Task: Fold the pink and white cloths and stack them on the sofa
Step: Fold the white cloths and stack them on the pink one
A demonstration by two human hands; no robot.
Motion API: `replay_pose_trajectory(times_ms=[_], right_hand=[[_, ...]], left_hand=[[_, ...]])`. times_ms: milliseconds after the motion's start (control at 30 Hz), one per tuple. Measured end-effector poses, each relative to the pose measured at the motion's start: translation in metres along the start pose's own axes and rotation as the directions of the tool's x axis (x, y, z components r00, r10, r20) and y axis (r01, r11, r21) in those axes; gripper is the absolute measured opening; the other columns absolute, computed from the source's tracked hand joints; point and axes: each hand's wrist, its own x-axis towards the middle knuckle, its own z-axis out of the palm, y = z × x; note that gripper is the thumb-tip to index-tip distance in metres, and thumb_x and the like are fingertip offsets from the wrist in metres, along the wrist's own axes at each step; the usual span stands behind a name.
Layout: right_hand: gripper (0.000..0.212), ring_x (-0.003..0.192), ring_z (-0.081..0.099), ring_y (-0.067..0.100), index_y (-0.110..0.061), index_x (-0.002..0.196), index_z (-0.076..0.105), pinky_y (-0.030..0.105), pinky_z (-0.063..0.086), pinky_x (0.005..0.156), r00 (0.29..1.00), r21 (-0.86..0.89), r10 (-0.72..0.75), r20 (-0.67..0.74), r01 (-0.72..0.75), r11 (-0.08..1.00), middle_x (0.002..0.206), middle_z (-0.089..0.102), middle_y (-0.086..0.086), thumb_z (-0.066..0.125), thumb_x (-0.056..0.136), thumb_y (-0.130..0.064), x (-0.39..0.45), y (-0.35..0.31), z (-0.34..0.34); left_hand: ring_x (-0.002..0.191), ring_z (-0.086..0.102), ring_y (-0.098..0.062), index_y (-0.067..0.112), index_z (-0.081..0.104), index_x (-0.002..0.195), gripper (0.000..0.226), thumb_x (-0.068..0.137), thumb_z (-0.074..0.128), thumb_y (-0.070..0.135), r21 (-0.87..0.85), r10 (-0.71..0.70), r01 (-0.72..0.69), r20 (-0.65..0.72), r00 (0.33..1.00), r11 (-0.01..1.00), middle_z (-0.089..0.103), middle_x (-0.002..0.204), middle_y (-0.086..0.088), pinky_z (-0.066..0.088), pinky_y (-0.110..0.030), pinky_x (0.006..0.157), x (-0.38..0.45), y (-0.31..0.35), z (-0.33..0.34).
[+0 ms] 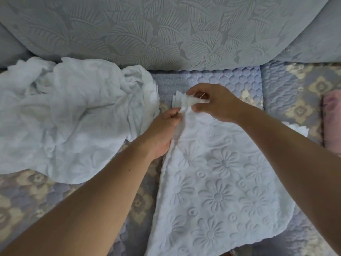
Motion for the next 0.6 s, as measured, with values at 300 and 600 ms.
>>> replay_pose_trajectory(times_ms=[300,600], right_hand=[[0.008,0.112,0.059,0.004,-0.02,0.084,0.07,0.011,0.037,0.098,0.983,-0.003,-0.09,-0.161,0.091,0.996,0.112,0.069,-0.013,0.078,0.085,-0.018,-0.016,-0.012,-0.022],[0.01,0.055,0.048,-0.002,-0.014,0.089,0.058,0.009,0.037,0.055,0.995,0.201,-0.089,-0.048,0.097,0.975,0.061,0.055,-0.018,0.064,0.095,-0.009,-0.001,-0.027,0.003]], left_hand=[[0.11,0.069,-0.024,0.027,0.072,0.1,0.031,0.105,0.044,0.015,0.007,0.032,-0.032,-0.066,0.997,0.999,0.074,0.113,-0.003,0.05,-0.046,0.105,0.004,0.0,0.001],[0.112,0.069,-0.024,0.019,0.07,0.119,0.027,0.103,0.048,0.014,-0.111,0.042,-0.044,-0.024,0.999,0.993,0.074,0.117,-0.006,0.051,-0.043,0.103,0.006,-0.005,-0.002]])
